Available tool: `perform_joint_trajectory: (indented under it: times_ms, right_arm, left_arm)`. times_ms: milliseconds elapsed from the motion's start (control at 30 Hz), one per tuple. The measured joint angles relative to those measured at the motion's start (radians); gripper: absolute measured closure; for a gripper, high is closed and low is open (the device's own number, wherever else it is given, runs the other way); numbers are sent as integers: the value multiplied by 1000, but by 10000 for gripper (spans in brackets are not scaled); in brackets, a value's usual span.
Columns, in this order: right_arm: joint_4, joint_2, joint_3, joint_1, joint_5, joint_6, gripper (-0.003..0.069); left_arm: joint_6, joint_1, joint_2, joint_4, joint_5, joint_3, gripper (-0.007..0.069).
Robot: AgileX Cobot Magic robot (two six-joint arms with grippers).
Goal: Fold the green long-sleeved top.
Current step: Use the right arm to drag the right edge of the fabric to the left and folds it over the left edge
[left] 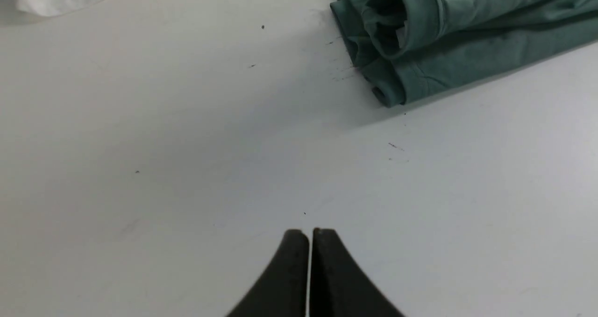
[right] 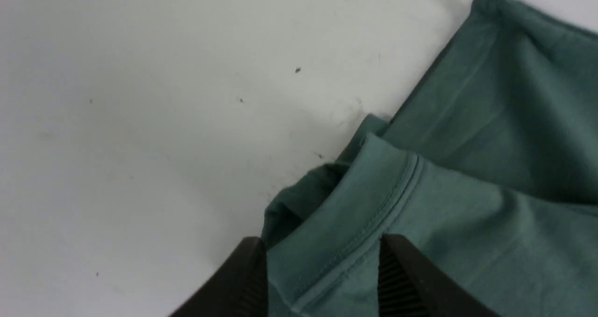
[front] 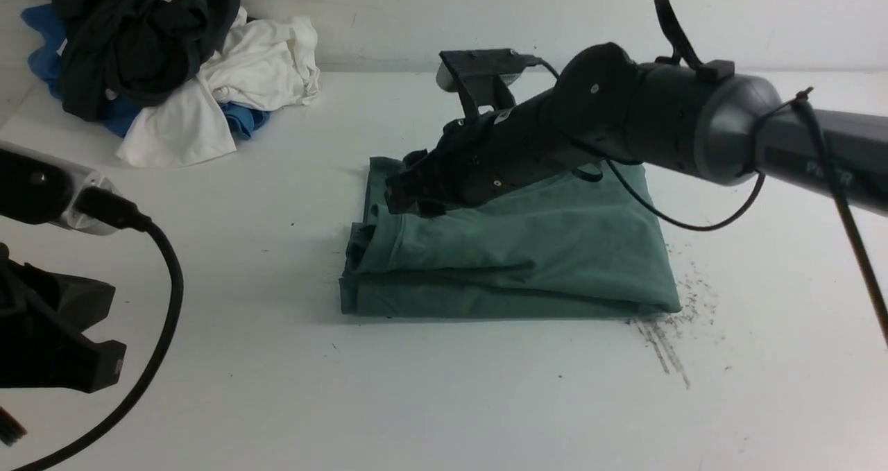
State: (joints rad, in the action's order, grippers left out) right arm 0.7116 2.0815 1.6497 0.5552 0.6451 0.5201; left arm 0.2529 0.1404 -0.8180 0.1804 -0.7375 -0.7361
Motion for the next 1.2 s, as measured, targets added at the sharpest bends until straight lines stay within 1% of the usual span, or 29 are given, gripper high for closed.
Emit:
perform_joint_trajectory:
  times_ms: [133, 167, 200, 267, 333, 400, 500, 533, 567, 633, 733, 767, 800, 833, 867, 933, 967, 1000, 1033, 1067, 1133, 1167, 1200]
  right_arm:
    - [25, 107, 0, 10, -27, 32, 495]
    - [28, 107, 0, 11, -31, 32, 495]
    - [59, 144, -1, 16, -64, 63, 542]
    - [98, 171, -1, 19, -89, 100, 576]
    - [170, 160, -1, 19, -99, 156, 622]
    - [176, 128, -1, 16, -89, 186, 638]
    - [146, 39, -1, 4, -49, 218, 649]
    - [126, 0, -1, -2, -32, 224, 650]
    - [69, -93, -1, -22, 10, 228, 652]
    - [6, -178, 0, -45, 61, 227, 652]
    - [-133, -264, 4, -105, 211, 166, 652]
    - [-141, -266, 4, -109, 222, 160, 652]
    - [-200, -271, -1, -140, 303, 94, 652]
    - [-214, -269, -4, -147, 318, 88, 652]
    - [-249, -256, -27, -166, 349, 51, 652]
    - [-288, -226, -104, -191, 344, 27, 652]
    - [-290, -223, -112, -192, 340, 24, 652]
    - [-305, -194, -171, -201, 280, 20, 652]
    - [-310, -175, -204, -202, 238, 20, 652]
    - [-310, -171, -210, -202, 238, 20, 652]
    - [-312, -135, -246, -203, 167, 24, 652]
    - [-312, -103, -258, -203, 127, 26, 652]
    - [-312, -94, -259, -203, 115, 28, 652]
  left_arm:
    - [0, 0, 0, 0, 1, 0, 632]
    - [0, 0, 0, 0, 2, 0, 632]
    - [0, 0, 0, 1, 6, 0, 632]
    - [0, 0, 0, 3, 15, 0, 632]
    - [0, 0, 0, 6, 39, 0, 632]
    - [-1, 0, 0, 12, 39, 0, 632]
    - [-3, 0, -9, 60, 35, 0, 632]
    - [0, 0, -19, 97, 32, -1, 632]
    - [21, 0, -57, 175, 21, -15, 632]
    - [63, 0, -110, 274, 16, -40, 632]
    - [201, 0, -254, 451, 28, -115, 632]
    - [211, 0, -265, 451, 29, -121, 632]
    - [290, 0, -351, 543, 35, -172, 632]
    - [309, 0, -374, 553, 35, -185, 632]
    - [364, 0, -444, 620, 35, -227, 632]
    - [465, 5, -593, 718, 24, -316, 632]
    - [465, 5, -593, 727, 23, -324, 632]
    - [531, 23, -707, 781, 9, -389, 632]
    - [562, 37, -771, 799, 4, -432, 632]
    - [568, 37, -783, 799, 4, -440, 632]
    - [609, 69, -895, 810, 1, -517, 632]
    - [628, 93, -1000, 803, 1, -591, 632]
    - [628, 102, -1053, 797, 1, -630, 632]
